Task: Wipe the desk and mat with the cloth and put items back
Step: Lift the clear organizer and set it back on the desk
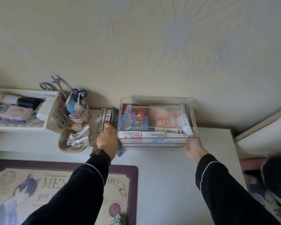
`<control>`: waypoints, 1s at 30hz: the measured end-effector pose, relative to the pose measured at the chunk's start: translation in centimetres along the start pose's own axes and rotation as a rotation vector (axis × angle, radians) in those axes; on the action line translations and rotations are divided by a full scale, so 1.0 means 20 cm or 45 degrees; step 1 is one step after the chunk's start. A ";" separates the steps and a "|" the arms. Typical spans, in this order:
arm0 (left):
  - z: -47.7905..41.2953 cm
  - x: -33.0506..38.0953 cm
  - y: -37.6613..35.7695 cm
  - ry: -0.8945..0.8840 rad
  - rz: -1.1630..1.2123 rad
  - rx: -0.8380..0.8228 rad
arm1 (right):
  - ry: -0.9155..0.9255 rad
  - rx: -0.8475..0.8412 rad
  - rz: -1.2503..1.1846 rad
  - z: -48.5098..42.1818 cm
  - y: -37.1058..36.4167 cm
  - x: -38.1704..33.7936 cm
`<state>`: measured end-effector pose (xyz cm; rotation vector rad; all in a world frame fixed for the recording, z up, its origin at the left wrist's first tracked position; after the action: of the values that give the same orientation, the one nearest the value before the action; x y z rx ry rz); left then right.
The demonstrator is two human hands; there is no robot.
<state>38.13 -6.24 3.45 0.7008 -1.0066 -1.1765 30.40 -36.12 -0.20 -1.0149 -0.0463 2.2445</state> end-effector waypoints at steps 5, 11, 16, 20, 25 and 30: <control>-0.02 -0.02 -0.01 -0.014 -0.089 -0.031 | -0.025 0.050 -0.035 0.00 -0.01 0.01; -0.06 -0.02 0.10 -0.248 -0.082 0.069 | 0.007 -0.027 0.012 -0.02 0.00 0.01; -0.03 -0.08 0.29 -0.378 -0.070 0.280 | 0.021 -0.103 0.050 -0.02 0.00 0.00; -0.03 -0.11 0.40 -0.396 -0.090 0.284 | -0.035 -0.036 -0.016 -0.03 -0.01 0.01; -0.01 -0.15 0.40 -0.266 -0.179 0.318 | -0.085 -0.123 0.041 0.02 -0.20 0.07; -0.03 -0.18 0.37 -0.295 -0.095 0.300 | -0.097 0.013 -0.121 0.02 -0.25 0.15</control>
<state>41.57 -0.84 8.74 0.8051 -1.3386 -1.2351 31.46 -30.46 -0.35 -0.9027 -0.1137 2.1937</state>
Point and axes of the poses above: each hand's wrist, its own z-axis away from the middle knuckle, its own y-axis out of the back of the hand, x = y × z, the point moved 5 cm from there along -z, towards the middle knuckle, and after that the axes turned 7 degrees about -y, right-handed, at the moved point
